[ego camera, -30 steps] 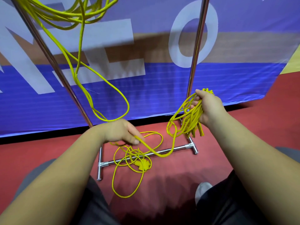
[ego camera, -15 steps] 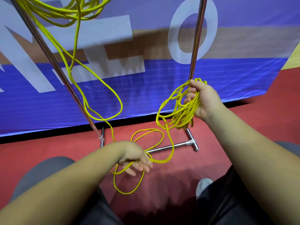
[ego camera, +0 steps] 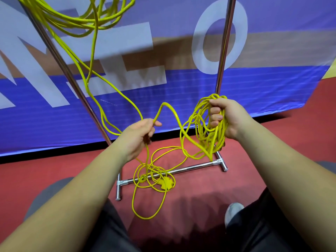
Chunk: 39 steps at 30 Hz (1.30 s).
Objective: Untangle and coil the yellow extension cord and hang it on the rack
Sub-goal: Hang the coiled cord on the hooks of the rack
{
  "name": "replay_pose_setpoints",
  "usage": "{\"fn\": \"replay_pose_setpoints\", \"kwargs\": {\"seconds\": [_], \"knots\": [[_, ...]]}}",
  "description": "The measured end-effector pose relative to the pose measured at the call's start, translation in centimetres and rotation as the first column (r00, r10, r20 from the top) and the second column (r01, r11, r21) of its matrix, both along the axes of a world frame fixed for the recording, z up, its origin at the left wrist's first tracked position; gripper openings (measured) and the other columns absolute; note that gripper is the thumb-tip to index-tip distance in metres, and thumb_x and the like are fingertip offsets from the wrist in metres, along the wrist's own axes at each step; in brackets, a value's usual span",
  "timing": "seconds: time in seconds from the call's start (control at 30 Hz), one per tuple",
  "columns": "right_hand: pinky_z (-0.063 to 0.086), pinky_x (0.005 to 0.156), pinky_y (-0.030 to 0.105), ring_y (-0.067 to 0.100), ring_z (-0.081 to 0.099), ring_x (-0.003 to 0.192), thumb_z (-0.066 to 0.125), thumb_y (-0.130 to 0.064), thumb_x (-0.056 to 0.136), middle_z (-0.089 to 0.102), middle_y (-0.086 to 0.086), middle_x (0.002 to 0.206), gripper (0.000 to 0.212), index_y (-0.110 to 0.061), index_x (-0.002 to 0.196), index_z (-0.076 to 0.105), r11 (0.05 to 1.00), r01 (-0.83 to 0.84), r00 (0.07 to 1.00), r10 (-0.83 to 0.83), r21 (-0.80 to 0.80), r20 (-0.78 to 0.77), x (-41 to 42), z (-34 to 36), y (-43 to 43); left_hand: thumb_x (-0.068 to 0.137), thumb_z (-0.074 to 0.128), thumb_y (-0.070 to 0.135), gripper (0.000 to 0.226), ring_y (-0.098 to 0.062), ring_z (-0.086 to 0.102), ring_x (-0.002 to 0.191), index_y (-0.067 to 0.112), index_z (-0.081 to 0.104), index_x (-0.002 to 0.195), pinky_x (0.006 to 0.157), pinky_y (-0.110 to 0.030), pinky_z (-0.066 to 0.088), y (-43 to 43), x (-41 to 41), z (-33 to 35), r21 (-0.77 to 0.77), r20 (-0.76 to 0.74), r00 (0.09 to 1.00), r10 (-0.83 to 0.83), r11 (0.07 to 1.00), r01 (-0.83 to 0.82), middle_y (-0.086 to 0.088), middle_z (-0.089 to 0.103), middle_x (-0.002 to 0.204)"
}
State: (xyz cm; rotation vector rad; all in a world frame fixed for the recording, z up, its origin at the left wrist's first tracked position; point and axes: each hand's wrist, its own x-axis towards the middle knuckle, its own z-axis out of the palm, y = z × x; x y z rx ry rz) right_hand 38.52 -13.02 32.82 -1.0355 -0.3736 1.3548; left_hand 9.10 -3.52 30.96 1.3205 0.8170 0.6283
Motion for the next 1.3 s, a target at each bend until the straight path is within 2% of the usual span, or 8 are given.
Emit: {"fn": "replay_pose_setpoints", "kwargs": {"seconds": [0.17, 0.27, 0.37, 0.47, 0.6, 0.77, 0.97, 1.3], "knots": [[0.025, 0.042, 0.023, 0.008, 0.028, 0.043, 0.058, -0.02, 0.102, 0.035, -0.007, 0.064, 0.026, -0.024, 0.077, 0.055, 0.991, -0.107, 0.976, 0.119, -0.079, 0.18, -0.4, 0.3, -0.2, 0.094, 0.075, 0.014, 0.011, -0.003, 0.063, 0.087, 0.021, 0.082, 0.098, 0.083, -0.018, 0.048, 0.8, -1.8, 1.5, 0.45, -0.516, 0.807, -0.288, 0.71, 0.542, 0.007, 0.073, 0.09], [0.027, 0.043, 0.025, 0.01, 0.026, 0.046, 0.063, -0.02, 0.1, 0.036, -0.005, 0.066, 0.022, -0.022, 0.079, 0.056, 0.978, -0.168, 0.939, 0.198, -0.125, 0.282, -0.6, 0.4, -0.3, 0.087, 0.081, 0.032, 0.011, -0.012, 0.066, 0.098, 0.034, 0.08, 0.098, 0.081, -0.03, 0.051, 1.3, -2.0, -0.5, 0.41, -0.892, 0.449, 0.041, 0.489, 0.77, 0.016, 0.068, 0.089], [0.027, 0.044, 0.026, 0.011, 0.025, 0.048, 0.065, -0.02, 0.098, 0.038, -0.004, 0.067, 0.014, -0.021, 0.087, 0.057, 0.95, -0.253, 0.876, 0.305, -0.181, 0.374, -0.8, 0.6, -0.5, 0.094, 0.06, 0.03, 0.013, -0.03, 0.066, 0.096, 0.025, 0.069, 0.103, 0.074, -0.035, 0.048, 0.3, -1.0, -1.0, 0.436, -0.86, 0.162, 0.485, 0.531, 0.727, 0.005, 0.064, 0.096], [0.026, 0.047, 0.027, 0.012, 0.027, 0.049, 0.067, -0.02, 0.097, 0.04, -0.001, 0.067, 0.012, -0.015, 0.101, 0.057, 0.927, -0.301, 0.836, 0.369, -0.221, 0.406, -1.4, 0.5, -0.5, 0.091, 0.052, 0.014, 0.005, -0.036, 0.07, 0.095, 0.013, 0.055, 0.095, 0.075, -0.039, 0.051, -0.6, 0.3, -1.3, 0.395, -0.91, 0.091, 0.406, 0.774, 0.494, -0.006, 0.061, 0.09], [0.03, 0.045, 0.027, 0.013, 0.031, 0.046, 0.068, -0.016, 0.097, 0.043, 0.001, 0.065, 0.016, -0.009, 0.109, 0.059, 0.919, -0.317, 0.82, 0.389, -0.232, 0.419, -2.9, 0.0, -0.4, 0.092, 0.038, 0.0, 0.024, -0.025, 0.054, 0.05, -0.001, 0.057, 0.078, 0.056, -0.029, 0.045, -0.1, 0.3, -3.4, -0.058, -0.887, 0.457, -0.07, 0.998, 0.039, -0.018, 0.057, 0.062], [0.038, 0.046, 0.029, 0.021, 0.039, 0.047, 0.072, -0.017, 0.094, 0.055, 0.01, 0.066, 0.018, -0.002, 0.087, 0.064, 0.899, -0.329, 0.731, 0.437, -0.29, 0.524, -4.5, -0.7, -0.3, 0.106, 0.04, -0.001, 0.025, -0.013, 0.06, 0.064, 0.003, 0.065, 0.11, 0.064, -0.04, 0.064, 0.5, 0.0, -2.3, -0.485, -0.384, 0.922, -0.049, 0.86, -0.156, -0.006, 0.063, 0.078], [0.048, 0.049, 0.03, 0.024, 0.049, 0.043, 0.068, -0.014, 0.099, 0.07, 0.009, 0.063, 0.02, 0.006, 0.097, 0.069, 0.919, -0.258, 0.753, 0.384, -0.297, 0.535, -5.8, -1.9, 0.1, 0.1, 0.061, -0.001, 0.018, -0.02, 0.076, 0.103, 0.01, 0.074, 0.106, 0.093, -0.046, 0.058, 0.0, 0.7, -2.1, -0.209, -0.273, 0.962, -0.022, 0.977, -0.037, -0.009, 0.078, 0.097], [0.052, 0.053, 0.03, 0.028, 0.055, 0.059, 0.077, -0.017, 0.081, 0.069, 0.027, 0.084, 0.017, -0.002, 0.089, 0.075, 0.935, -0.281, 0.717, 0.356, -0.219, 0.6, -7.9, -3.9, 1.5, 0.082, 0.087, 0.013, 0.025, -0.012, 0.063, 0.053, 0.007, 0.066, 0.094, 0.054, -0.028, 0.058, 0.0, 3.4, -0.3, 0.137, -0.291, 0.94, 0.178, 0.98, -0.143, -0.003, 0.068, 0.07]]}}
